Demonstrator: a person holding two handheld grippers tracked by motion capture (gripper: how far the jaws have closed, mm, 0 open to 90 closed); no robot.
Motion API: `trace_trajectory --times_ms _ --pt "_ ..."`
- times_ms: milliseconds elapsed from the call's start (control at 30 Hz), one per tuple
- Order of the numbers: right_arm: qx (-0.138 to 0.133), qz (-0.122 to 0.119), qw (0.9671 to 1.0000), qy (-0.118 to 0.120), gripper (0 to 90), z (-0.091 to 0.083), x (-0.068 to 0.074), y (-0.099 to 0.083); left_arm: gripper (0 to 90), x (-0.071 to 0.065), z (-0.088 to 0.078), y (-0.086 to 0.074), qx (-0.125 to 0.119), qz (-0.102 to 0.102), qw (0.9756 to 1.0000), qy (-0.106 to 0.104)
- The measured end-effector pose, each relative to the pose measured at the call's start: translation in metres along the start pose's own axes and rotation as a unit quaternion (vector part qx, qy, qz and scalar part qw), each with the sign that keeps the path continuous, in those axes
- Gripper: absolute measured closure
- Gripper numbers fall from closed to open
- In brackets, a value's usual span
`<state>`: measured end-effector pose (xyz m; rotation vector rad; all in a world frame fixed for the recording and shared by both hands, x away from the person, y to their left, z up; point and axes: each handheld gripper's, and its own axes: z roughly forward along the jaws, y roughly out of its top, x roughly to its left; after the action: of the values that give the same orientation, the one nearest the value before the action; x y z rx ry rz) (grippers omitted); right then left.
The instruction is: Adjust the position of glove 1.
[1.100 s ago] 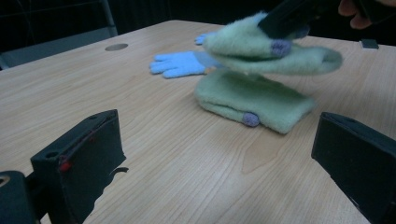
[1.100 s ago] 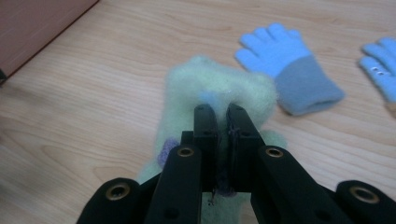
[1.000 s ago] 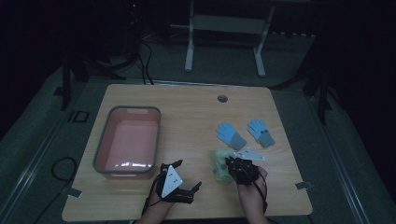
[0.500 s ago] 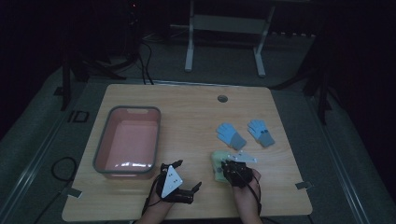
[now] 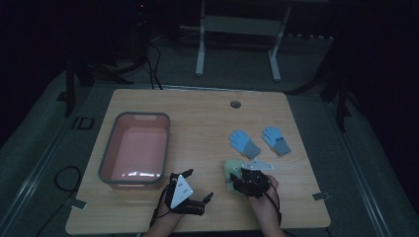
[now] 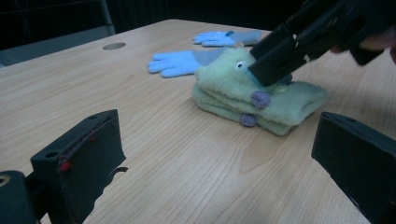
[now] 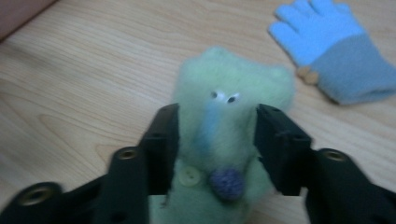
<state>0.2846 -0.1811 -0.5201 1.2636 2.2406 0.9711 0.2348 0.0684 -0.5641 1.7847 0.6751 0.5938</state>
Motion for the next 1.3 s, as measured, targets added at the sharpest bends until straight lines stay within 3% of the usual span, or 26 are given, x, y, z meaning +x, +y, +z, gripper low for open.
trace_trajectory --times_ms 200,300,367,467,533,633,667,733,767,800,900,933,967,1000,1033,1067,1100,1167,1200,1267,1300 --pt "-0.005 -0.003 0.9993 0.036 24.8 -0.006 -0.017 0.008 2.2 0.001 0.003 0.001 0.008 -0.009 0.9999 -0.011" --pt "-0.003 0.002 0.9977 0.068 19.5 -0.005 -0.023 0.010 2.2 -0.001 0.005 0.002 0.009 -0.015 0.9997 -0.019" --pt "-0.008 0.007 0.9965 0.083 19.0 -0.005 -0.026 0.009 2.2 -0.001 0.006 0.003 0.013 -0.020 0.9989 -0.042" --pt "-0.014 0.008 0.9945 0.103 14.7 -0.005 -0.032 0.008 2.2 -0.003 0.007 0.005 0.023 -0.001 0.9990 -0.039" --pt "-0.026 0.000 0.9927 0.118 14.7 -0.007 -0.037 0.008 2.2 -0.004 0.008 0.008 0.025 0.010 0.9985 -0.048" --pt "-0.038 -0.037 0.9923 0.112 14.6 -0.010 -0.043 0.010 2.2 -0.007 0.009 0.013 0.052 0.000 0.9967 -0.063" --pt "-0.038 -0.037 0.9923 0.112 14.6 -0.010 -0.043 0.010 2.3 -0.007 0.009 0.013 0.052 0.000 0.9967 -0.063" --pt "-0.057 -0.055 0.9906 0.111 13.5 -0.017 -0.051 0.015 2.2 -0.011 0.012 0.019 0.066 -0.005 0.9935 -0.093" --pt "-0.054 -0.056 0.9904 0.115 13.8 -0.018 -0.054 0.016 2.2 -0.011 0.012 0.019 0.066 -0.005 0.9935 -0.093" --pt "-0.050 -0.056 0.9899 0.120 13.9 -0.020 -0.056 0.018 2.2 -0.014 0.013 0.022 0.066 0.002 0.9917 -0.111" --pt "-0.042 -0.056 0.9890 0.130 14.1 -0.021 -0.060 0.021 2.3 -0.018 0.015 0.026 0.068 0.011 0.9903 -0.121" --pt "-0.041 -0.058 0.9883 0.135 14.1 -0.021 -0.062 0.022 2.2 -0.020 0.017 0.028 0.070 0.014 0.9885 -0.133" --pt "-0.041 -0.056 0.9853 0.156 13.4 -0.022 -0.064 0.024 2.2 -0.022 0.019 0.031 0.072 0.014 0.9869 -0.143" --pt "-0.041 -0.056 0.9853 0.156 13.4 -0.022 -0.064 0.024 2.2 -0.022 0.019 0.031 0.072 0.014 0.9869 -0.143" --pt "-0.045 -0.050 0.9812 0.181 13.4 -0.022 -0.065 0.025 2.2 -0.024 0.023 0.035 0.078 0.024 0.9851 -0.151" --pt "-0.041 -0.046 0.9813 0.182 13.5 -0.022 -0.065 0.025 2.3 -0.026 0.026 0.037 0.080 0.037 0.9845 -0.152" --pt "-0.043 -0.046 0.9817 0.180 13.6 -0.021 -0.064 0.025 2.3 -0.026 0.026 0.037 0.080 0.037 0.9845 -0.152" --pt "-0.040 -0.046 0.9807 0.186 14.1 -0.020 -0.064 0.026 2.2 -0.028 0.031 0.042 0.087 0.052 0.9822 -0.158" --pt "-0.049 -0.047 0.9800 0.187 30.8 -0.020 -0.066 0.028 3.0 -0.030 0.037 0.047 0.088 0.064 0.9799 -0.167" --pt "-0.040 -0.063 0.9812 0.178 42.8 -0.018 -0.069 0.030 11.1 -0.030 0.039 0.049 0.083 0.069 0.9801 -0.166" --pt "-0.038 -0.064 0.9822 0.173 48.3 -0.017 -0.071 0.032 12.6 -0.030 0.045 0.053 0.080 0.080 0.9780 -0.175"
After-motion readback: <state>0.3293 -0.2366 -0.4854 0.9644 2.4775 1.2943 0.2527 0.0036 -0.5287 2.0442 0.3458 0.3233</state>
